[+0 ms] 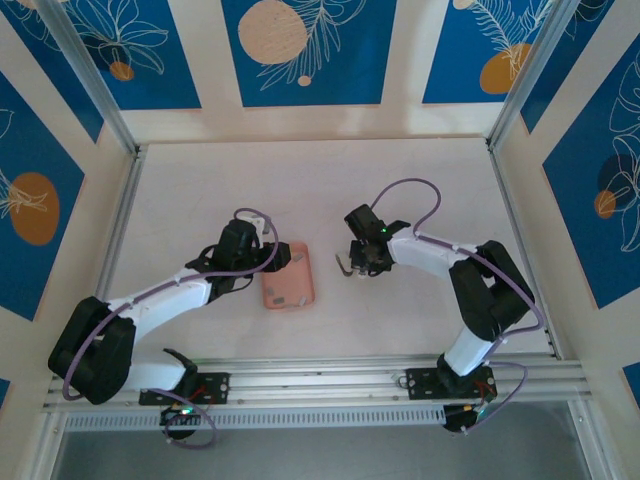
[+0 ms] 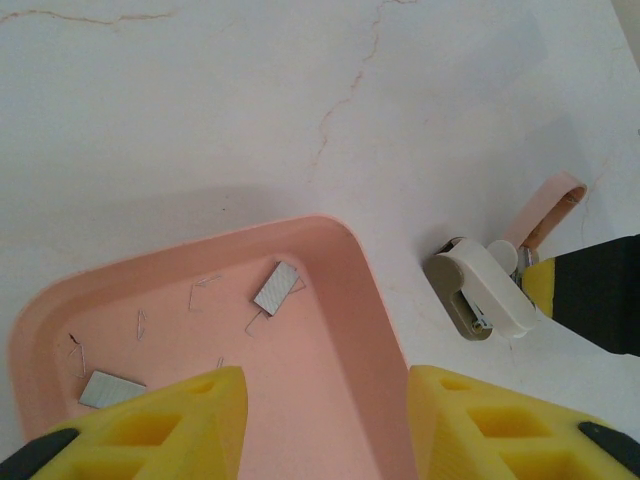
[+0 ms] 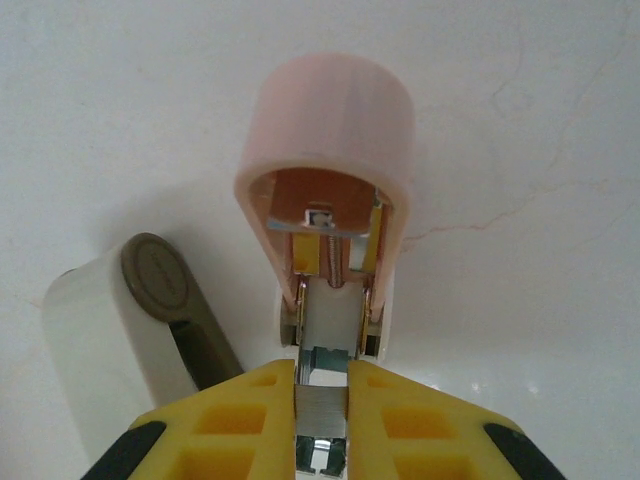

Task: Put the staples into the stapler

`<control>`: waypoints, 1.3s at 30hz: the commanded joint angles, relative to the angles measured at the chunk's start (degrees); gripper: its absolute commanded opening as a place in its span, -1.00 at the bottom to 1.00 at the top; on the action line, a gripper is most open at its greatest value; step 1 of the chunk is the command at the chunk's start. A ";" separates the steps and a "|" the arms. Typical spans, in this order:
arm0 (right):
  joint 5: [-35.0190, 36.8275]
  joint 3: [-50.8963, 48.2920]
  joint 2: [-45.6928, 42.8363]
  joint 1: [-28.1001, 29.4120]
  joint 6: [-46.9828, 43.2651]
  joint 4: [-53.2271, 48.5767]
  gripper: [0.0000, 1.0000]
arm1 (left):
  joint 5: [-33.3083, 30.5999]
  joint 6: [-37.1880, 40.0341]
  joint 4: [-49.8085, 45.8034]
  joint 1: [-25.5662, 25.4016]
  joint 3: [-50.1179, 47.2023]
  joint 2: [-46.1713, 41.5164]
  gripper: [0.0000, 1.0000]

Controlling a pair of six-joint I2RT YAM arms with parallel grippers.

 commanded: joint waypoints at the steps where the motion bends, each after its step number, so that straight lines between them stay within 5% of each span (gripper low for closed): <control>1: -0.81 0.60 0.73 -0.25 0.62 -1.14 -0.65 | -0.07 -0.61 0.69 -0.26 -0.28 -0.24 -0.09; 39: -0.57 2.97 -5.30 -0.84 -1.02 -3.45 -0.29 | 0.09 -0.63 0.78 -0.25 -0.04 -1.02 -0.10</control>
